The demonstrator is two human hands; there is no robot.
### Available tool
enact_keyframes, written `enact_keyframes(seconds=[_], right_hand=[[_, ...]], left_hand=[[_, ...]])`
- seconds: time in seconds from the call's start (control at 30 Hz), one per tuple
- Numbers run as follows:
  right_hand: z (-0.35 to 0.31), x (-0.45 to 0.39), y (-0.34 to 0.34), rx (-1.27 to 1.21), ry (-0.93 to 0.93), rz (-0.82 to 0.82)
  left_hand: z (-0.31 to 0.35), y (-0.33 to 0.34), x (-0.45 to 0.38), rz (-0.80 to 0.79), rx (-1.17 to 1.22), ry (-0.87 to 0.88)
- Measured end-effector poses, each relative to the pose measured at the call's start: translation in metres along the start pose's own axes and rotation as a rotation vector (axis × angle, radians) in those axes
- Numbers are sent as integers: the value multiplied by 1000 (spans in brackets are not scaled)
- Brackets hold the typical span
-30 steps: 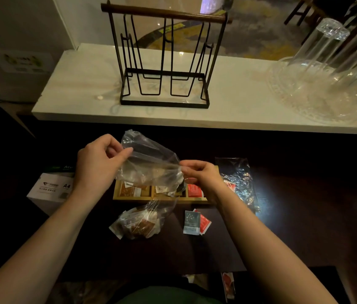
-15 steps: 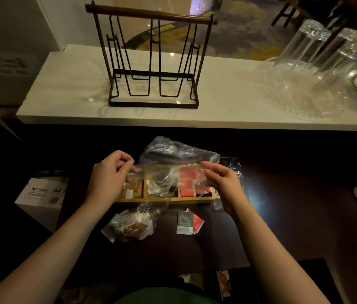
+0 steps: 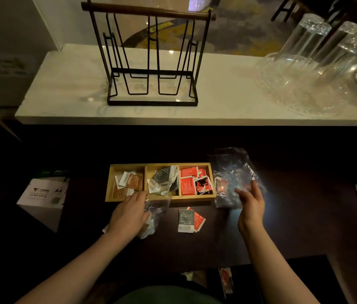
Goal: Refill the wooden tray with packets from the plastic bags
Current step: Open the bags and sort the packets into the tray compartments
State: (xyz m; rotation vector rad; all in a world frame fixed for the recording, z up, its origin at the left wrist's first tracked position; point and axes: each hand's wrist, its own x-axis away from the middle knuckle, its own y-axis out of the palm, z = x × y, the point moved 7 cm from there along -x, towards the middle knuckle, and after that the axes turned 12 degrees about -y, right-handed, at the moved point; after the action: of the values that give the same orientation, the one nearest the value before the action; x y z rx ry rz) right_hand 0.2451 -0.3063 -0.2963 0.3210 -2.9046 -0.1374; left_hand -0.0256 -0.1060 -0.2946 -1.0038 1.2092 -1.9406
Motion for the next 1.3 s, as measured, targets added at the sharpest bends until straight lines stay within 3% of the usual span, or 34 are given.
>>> enact_keyframes(seconds=[0.13,0.4,0.53,0.67,0.83,0.93,1.13,1.3], right_hand=[[39,0,-5,183,162,-109],[50,-5,-13,472,232,-238],[23,-3,-5,745,-85,-271],[-1,15,34,579,-190,-357],[-9,76,116,366,-30,-930],[-18,105,147,333,-8,-1138],[-42,114,170,252,26,-1203],[-48,115,174,165,164,-1253]], left_hand=[[3,-6,-3,13,22,21],[1,-8,-1,-60,119,29],[-1,-14,10,-112,221,57],[0,-31,14,-148,415,65],[9,-52,17,-212,551,61],[18,-67,19,-219,670,95],[21,-88,16,-191,875,108],[13,-94,15,-110,935,65]])
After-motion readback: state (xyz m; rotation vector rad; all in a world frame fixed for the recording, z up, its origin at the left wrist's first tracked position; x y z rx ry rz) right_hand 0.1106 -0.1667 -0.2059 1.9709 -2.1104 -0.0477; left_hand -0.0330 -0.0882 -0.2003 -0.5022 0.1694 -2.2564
